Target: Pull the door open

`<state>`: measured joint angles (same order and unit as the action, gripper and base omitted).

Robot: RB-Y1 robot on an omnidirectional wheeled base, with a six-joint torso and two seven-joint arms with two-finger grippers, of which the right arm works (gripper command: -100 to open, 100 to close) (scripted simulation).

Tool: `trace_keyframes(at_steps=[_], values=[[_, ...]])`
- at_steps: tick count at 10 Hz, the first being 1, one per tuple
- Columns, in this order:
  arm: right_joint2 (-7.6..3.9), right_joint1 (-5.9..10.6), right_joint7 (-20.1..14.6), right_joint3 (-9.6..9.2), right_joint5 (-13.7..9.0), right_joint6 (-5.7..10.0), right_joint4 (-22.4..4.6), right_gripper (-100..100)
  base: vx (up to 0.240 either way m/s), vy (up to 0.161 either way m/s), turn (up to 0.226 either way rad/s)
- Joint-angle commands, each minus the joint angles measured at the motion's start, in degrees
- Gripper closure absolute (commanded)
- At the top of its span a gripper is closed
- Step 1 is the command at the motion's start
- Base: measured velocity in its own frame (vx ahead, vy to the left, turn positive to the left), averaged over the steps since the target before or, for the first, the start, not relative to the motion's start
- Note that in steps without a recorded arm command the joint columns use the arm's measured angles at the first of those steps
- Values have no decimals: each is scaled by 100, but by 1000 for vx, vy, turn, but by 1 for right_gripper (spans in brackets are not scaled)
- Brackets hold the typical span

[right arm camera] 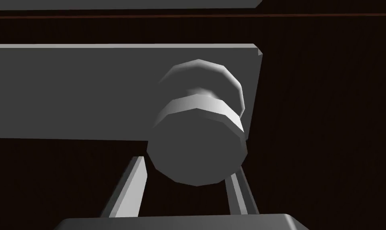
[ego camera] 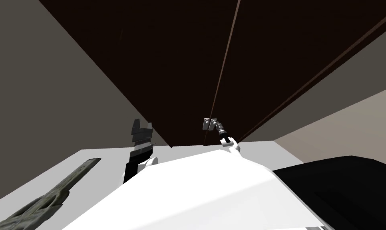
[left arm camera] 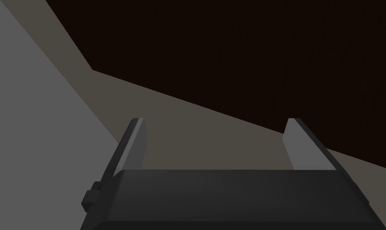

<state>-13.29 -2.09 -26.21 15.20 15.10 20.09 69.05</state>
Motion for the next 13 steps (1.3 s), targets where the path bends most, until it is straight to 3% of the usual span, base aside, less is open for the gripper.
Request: trace_keyframes(at_steps=[1, 5, 6, 9, 13], values=[[-4, -9, -2, 4, -1, -7, 3, 100, -25, -28, -4], [-4, -9, -2, 4, -1, -7, 3, 100, -18, -9, 0], [-63, -89, -21, 74, -11, -25, -8, -100, -110, -73, -128], [-95, -155, -78, 55, -2, -21, 35, -100, -180, -60, -37], [-41, -149, -201, -187, 50, 36, 191, -100, -173, 66, 63]])
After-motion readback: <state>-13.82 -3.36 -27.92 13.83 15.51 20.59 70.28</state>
